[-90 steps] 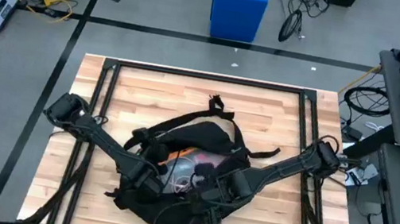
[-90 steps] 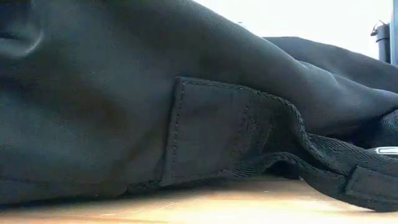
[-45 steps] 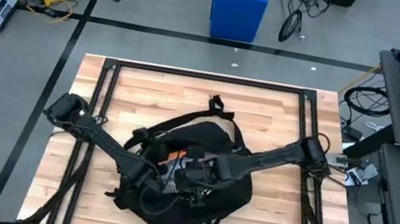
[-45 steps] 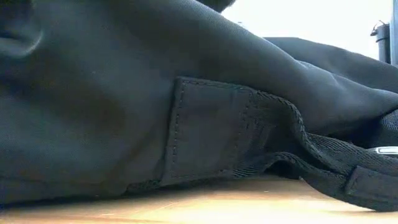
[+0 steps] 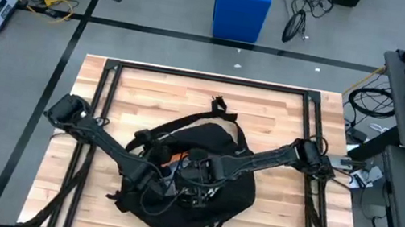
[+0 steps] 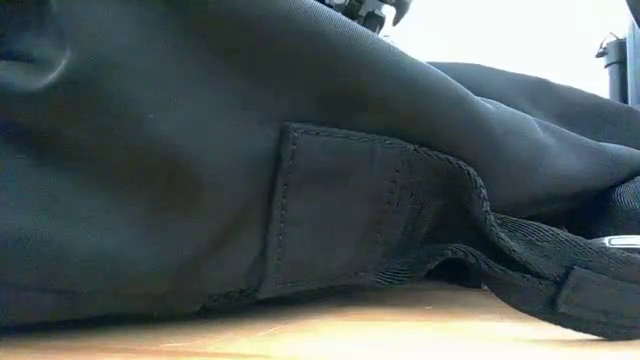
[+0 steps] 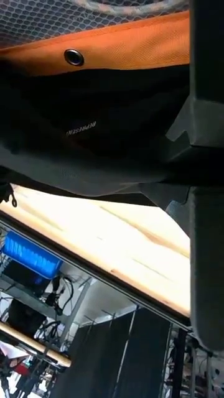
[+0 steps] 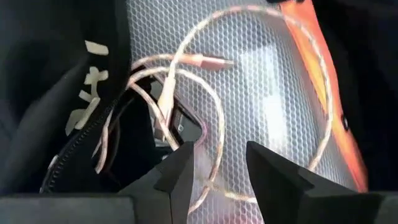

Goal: Unpack backpack
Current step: Remove the pink charger cable form the black backpack

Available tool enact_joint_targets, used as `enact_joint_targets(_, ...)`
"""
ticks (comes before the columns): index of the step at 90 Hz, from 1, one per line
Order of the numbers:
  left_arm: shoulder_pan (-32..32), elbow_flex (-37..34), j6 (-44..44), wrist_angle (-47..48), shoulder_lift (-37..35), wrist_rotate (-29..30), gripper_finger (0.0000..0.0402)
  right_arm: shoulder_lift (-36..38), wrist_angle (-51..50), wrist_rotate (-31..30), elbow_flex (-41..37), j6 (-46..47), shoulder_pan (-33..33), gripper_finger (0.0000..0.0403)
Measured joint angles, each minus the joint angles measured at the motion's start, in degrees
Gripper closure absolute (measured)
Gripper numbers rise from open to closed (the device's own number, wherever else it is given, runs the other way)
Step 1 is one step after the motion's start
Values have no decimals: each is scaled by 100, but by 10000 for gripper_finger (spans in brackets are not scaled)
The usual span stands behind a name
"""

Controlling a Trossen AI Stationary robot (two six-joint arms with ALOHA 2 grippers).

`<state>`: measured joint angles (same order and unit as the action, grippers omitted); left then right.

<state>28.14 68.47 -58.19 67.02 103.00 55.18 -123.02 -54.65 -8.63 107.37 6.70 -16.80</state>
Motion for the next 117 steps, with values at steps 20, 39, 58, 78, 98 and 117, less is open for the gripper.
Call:
enact_joint_targets(20,0,-2,0,-28,2,-1,398,-113,-200,131,4,101,-4,270)
enact_joint_targets(39,0,-2,2,-38,2,-2,398,-269,-206,149,6,-71,4,270)
enact_joint_targets(58,0,-24,0,-76,4,-2,398,-326,-265,299,11,-159,57,274)
enact_joint_targets(78,0,-146,-28,-82,4,-40,398,-352,-330,318,-31,-192,55,344)
enact_joint_targets(98,0,-151,-144,-67,4,-48,398,-361,-444,293,-44,-381,57,397)
enact_joint_targets(117,0,-151,-146,-87,4,-50,398,-282,-856,-147,210,-562,-94,403)
